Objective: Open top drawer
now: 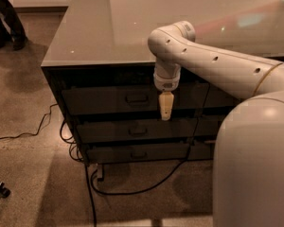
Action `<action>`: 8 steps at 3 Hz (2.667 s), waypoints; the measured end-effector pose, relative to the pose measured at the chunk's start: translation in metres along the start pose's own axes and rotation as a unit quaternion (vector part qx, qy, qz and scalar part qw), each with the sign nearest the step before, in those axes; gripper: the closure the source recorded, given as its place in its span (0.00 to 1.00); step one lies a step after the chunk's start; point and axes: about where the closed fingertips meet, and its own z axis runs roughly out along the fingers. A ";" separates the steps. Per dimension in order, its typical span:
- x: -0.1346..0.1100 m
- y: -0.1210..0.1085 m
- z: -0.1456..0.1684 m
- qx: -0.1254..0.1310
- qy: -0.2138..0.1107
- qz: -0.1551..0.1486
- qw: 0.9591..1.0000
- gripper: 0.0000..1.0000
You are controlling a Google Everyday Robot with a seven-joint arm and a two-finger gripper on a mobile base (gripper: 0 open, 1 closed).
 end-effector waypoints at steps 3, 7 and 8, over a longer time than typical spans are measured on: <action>0.000 -0.022 0.048 -0.015 0.013 0.002 1.000 0.09; 0.009 -0.005 0.028 -0.029 0.032 0.004 0.999 0.97; 0.009 -0.006 0.021 -0.029 0.032 0.004 0.999 1.00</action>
Offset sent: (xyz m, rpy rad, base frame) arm 0.0290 -0.0006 -0.0279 0.0195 -0.0129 -0.0352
